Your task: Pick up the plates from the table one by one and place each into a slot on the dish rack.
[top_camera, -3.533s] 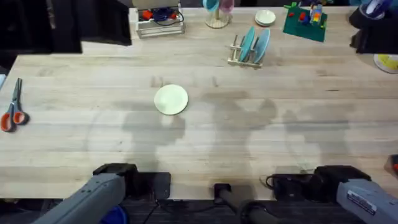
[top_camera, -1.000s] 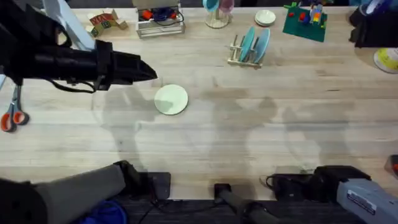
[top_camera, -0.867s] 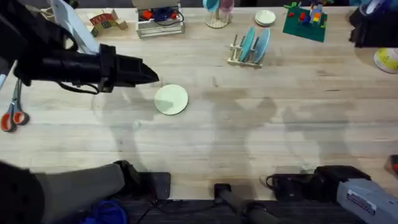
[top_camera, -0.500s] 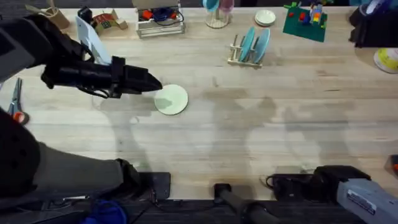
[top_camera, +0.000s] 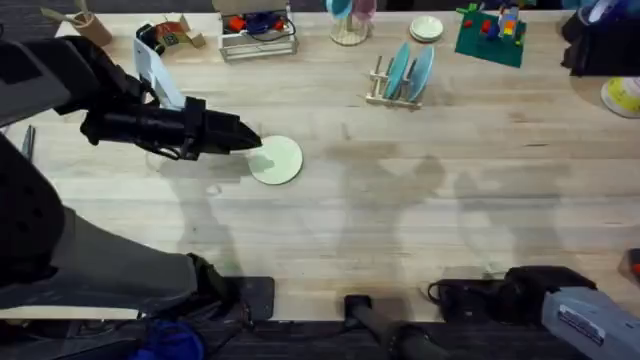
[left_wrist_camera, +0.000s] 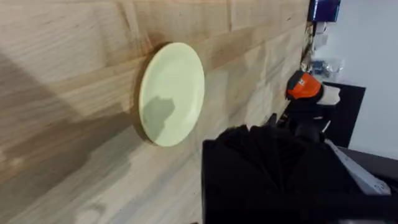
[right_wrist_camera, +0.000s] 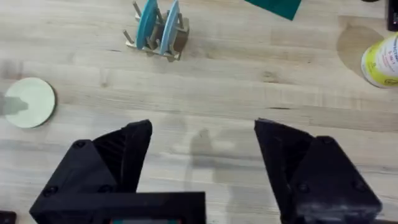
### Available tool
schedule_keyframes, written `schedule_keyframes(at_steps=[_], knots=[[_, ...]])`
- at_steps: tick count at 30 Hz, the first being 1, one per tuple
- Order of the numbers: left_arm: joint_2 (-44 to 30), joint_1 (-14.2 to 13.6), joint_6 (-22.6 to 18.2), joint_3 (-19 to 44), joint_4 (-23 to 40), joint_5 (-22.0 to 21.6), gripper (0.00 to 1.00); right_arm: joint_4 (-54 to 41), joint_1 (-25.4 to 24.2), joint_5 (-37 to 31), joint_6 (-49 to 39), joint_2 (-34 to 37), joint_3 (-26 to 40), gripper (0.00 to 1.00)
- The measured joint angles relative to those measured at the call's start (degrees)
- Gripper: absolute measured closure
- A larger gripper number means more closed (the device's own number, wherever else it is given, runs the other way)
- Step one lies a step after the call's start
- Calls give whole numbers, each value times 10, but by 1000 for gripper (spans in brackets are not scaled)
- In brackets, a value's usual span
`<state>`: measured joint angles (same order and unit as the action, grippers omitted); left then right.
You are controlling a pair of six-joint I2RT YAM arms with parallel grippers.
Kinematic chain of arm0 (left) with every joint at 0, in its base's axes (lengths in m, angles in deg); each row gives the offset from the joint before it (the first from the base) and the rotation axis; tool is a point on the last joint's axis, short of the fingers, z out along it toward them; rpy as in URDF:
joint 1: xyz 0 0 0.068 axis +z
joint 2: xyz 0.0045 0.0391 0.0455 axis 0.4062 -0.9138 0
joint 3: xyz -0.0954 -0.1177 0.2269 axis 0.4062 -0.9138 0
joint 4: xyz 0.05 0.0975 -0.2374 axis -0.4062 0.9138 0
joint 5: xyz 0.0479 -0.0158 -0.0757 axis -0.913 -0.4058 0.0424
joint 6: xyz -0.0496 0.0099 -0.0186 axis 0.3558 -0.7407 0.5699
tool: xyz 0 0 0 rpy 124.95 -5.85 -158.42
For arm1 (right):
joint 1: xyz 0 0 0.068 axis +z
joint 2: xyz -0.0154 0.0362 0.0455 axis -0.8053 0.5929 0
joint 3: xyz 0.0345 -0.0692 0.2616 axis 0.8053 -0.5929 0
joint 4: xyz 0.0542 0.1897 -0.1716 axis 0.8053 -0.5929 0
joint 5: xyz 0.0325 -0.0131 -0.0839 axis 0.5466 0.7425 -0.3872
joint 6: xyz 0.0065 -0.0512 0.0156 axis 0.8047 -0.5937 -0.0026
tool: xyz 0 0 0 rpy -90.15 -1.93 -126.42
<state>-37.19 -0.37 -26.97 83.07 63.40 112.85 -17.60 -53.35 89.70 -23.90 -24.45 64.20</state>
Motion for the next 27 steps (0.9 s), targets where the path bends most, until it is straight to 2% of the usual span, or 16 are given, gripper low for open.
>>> schedule_keyframes(at_steps=[9, 19, 21, 22, 27], knots=[[-46, 7, -6, 0, -20, 0, 959, 0, 0, 0, 0, 0, 0, 9], [-152, 7, 0, 0, -105, -21, 960, 0, 0, 0, 0, 0, 0, 7], [-179, 8, 2, 1, -108, -12, 960, 0, 0, 0, 0, 0, 0, 7], [-189, 8, -9, 1, -110, -8, 960, 0, 0, 0, 0, 0, 0, 7], [-196, 7, -18, 3, -110, 2, 960, 0, 0, 0, 0, 0, 0, 8]])
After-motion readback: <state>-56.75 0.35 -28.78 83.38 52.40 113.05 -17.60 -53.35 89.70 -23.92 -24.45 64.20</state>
